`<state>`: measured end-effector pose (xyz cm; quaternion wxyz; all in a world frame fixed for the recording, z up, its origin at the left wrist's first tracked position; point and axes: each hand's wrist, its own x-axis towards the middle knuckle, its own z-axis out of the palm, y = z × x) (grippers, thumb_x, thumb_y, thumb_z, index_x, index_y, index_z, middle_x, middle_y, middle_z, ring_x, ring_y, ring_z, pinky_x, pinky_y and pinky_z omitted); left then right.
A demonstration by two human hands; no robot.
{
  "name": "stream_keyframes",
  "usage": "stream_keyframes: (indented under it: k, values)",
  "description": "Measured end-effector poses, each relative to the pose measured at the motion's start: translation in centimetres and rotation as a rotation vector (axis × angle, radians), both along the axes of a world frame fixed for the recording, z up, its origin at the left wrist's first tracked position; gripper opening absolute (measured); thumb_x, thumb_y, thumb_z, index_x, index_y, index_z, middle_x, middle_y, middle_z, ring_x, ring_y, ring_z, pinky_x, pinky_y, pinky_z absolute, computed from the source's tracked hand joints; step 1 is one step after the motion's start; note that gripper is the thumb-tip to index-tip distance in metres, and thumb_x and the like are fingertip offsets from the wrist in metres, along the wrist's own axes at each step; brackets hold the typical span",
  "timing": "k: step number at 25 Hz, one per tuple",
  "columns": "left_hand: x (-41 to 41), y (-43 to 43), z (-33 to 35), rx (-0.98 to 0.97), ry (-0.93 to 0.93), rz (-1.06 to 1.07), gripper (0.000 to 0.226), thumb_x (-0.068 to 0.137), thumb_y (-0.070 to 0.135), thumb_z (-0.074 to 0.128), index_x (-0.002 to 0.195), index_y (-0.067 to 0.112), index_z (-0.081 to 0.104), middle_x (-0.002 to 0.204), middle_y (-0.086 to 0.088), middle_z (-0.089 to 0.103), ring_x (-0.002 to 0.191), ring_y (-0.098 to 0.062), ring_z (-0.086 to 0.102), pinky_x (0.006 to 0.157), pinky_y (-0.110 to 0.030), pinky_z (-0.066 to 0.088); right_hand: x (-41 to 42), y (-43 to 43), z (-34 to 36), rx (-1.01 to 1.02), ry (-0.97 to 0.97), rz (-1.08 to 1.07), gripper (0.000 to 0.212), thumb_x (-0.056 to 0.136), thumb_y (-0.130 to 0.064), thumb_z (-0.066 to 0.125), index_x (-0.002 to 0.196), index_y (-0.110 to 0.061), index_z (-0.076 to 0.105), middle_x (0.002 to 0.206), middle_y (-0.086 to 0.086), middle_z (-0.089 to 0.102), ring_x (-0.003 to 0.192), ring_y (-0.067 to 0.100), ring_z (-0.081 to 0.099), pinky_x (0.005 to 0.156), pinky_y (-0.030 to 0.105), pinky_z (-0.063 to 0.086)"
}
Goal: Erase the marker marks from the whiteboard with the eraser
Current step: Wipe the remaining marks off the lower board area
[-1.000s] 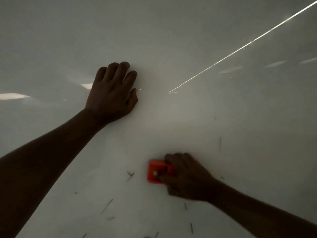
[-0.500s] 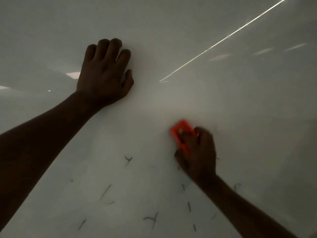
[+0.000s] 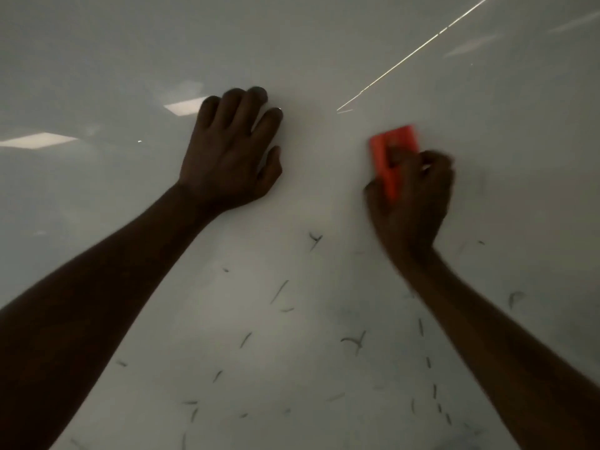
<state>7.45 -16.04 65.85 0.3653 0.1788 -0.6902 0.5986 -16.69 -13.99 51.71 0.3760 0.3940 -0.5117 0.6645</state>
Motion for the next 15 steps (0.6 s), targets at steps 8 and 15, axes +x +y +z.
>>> stream_keyframes:
  k: [8, 15]
  values:
    - [-0.1, -0.2, -0.3, -0.039, -0.033, 0.016, 0.04, 0.095, 0.032, 0.051, 0.121, 0.003, 0.059, 0.129, -0.023, 0.059, 0.108, -0.039, 0.054, 0.083, -0.045, 0.038, 1.7, 1.5, -3.8, 0.132, 0.47, 0.141, 0.044, 0.086, -0.045, 0.061, 0.119, -0.018, 0.069, 0.103, 0.012, 0.063, 0.088, 0.02, 0.05, 0.072, 0.036, 0.051]
    - [0.0, -0.1, -0.2, -0.039, -0.02, 0.004, 0.037, 0.094, 0.027, 0.054, 0.121, 0.003, 0.061, 0.129, -0.022, 0.06, 0.109, -0.037, 0.051, 0.083, -0.045, 0.037, 10.0, 0.7, -3.3, 0.077, 0.386, 0.144, 0.055, 0.084, -0.04, 0.063, 0.136, -0.025, 0.052, 0.12, 0.022, 0.053, 0.099, 0.039, 0.052, 0.084, 0.042, 0.046]
